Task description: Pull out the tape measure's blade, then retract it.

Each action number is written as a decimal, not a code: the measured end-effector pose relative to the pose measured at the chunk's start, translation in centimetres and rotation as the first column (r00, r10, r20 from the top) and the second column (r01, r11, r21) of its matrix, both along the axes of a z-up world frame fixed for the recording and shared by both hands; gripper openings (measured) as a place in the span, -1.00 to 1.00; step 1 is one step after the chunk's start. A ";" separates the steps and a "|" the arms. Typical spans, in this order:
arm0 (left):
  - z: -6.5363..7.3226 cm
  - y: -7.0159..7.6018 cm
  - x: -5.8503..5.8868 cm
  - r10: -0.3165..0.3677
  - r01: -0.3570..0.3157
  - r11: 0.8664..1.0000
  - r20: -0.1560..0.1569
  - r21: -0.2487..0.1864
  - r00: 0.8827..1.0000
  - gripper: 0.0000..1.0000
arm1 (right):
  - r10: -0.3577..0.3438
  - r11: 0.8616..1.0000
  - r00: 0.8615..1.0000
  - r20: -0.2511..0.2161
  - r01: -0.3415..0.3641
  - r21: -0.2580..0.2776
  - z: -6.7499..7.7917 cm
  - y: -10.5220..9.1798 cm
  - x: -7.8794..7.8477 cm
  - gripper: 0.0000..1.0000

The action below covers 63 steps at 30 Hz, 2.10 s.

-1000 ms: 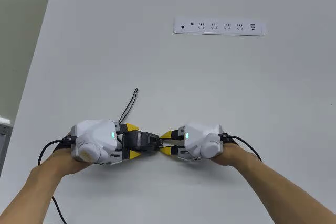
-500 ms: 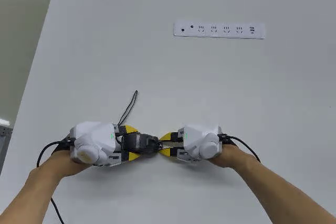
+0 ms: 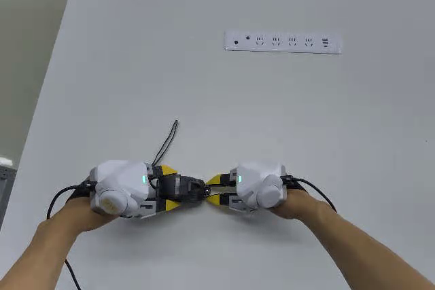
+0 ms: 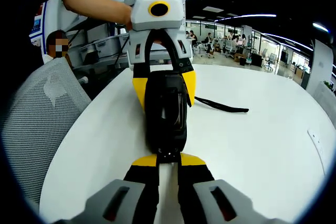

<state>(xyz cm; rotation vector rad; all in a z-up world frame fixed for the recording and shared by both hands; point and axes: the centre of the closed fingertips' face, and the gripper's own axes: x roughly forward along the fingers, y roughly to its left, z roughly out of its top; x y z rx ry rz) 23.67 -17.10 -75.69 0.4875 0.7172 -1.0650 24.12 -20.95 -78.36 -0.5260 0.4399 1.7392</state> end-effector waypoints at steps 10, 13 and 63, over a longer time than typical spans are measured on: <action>-0.1 0.0 0.0 -0.001 0.001 1.000 -0.003 0.001 1.000 -0.40 | 0.000 1.000 1.000 -0.003 0.000 0.001 0.1 -0.1 -0.1 -0.79; -0.1 0.0 0.0 0.000 0.000 1.000 -0.004 0.002 1.000 -0.40 | 0.001 1.000 1.000 -0.002 -0.001 0.002 0.1 -0.1 -0.1 -0.79; -0.2 0.2 -0.1 0.001 -0.001 1.000 -0.012 0.009 1.000 -0.40 | -0.003 1.000 1.000 -0.005 0.003 -0.012 0.3 -2.1 0.3 -0.80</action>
